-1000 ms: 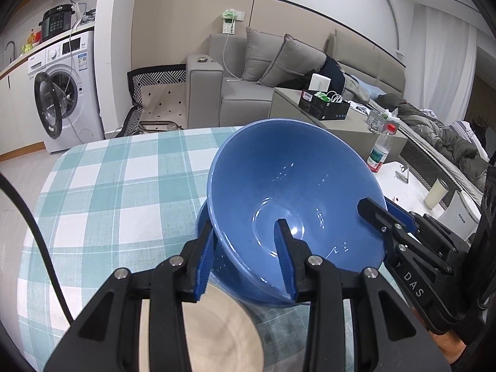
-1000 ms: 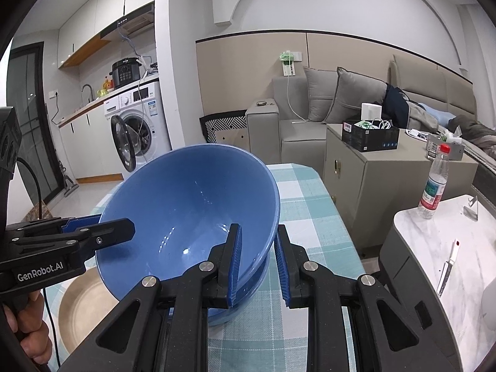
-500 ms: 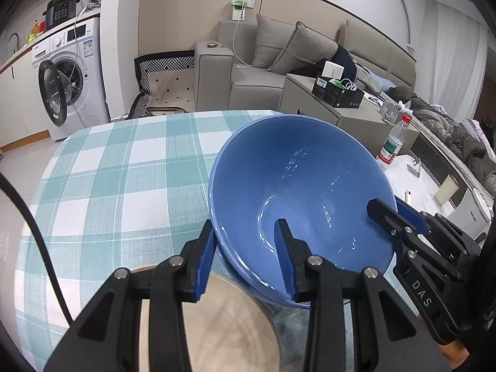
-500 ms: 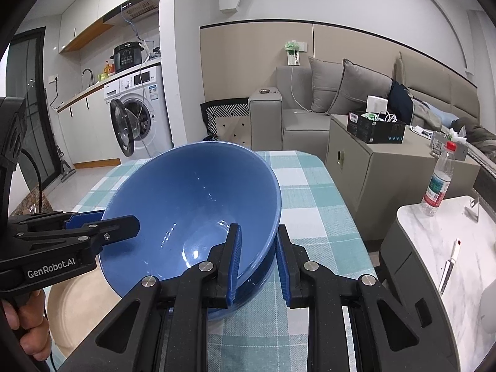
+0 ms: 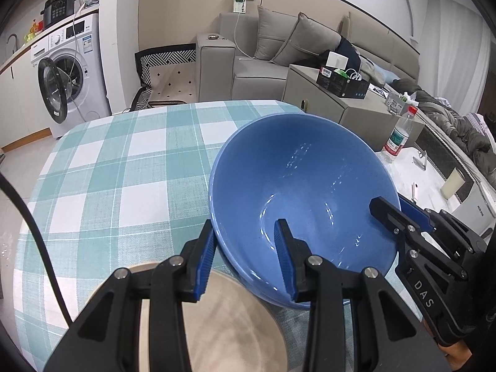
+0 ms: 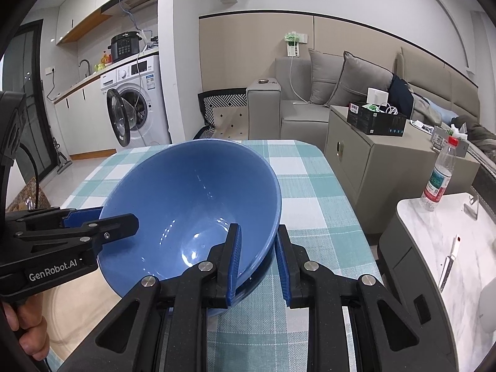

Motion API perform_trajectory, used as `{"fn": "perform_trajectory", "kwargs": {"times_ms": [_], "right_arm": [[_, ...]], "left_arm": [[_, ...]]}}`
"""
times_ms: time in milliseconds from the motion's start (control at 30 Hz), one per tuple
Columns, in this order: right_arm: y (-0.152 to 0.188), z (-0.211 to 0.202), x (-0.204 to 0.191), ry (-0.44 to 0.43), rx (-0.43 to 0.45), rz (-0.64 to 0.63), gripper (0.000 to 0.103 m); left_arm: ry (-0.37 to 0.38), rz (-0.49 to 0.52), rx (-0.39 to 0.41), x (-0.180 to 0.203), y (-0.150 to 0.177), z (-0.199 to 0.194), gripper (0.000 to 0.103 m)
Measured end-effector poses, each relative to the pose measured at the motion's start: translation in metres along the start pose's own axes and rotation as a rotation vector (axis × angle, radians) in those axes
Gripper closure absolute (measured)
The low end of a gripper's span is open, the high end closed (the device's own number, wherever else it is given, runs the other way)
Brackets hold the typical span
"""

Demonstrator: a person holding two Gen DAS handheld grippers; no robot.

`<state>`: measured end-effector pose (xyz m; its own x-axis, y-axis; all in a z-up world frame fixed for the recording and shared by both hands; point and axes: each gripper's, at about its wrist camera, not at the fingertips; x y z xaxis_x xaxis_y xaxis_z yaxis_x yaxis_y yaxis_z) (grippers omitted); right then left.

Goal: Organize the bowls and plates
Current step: 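Lower the held blue bowls into the bowls below with both tools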

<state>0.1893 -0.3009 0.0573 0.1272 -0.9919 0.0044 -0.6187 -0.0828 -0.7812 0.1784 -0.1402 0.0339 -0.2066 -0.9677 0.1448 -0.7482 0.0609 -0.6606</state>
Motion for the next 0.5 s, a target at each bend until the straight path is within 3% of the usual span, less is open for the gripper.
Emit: {"fn": "perform_trajectory", "kwargs": {"times_ms": [500], "right_arm": [[0.0038,0.0053,-0.0014,0.006,-0.018,-0.013,0.081]], "left_arm": [[-0.028,0.025,-0.016,-0.0008,0.0036,0.0061,0.067]]}}
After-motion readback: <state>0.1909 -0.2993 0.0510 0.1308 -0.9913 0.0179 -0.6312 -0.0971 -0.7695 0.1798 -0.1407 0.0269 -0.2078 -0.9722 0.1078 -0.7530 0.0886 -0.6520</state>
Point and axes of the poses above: each gripper's, at about its wrist camera, not at the fingertips, and z roughly the way its jaws point, x to its right, y to its underside, and after that the axes turned 2 degrees about -x, right-handed
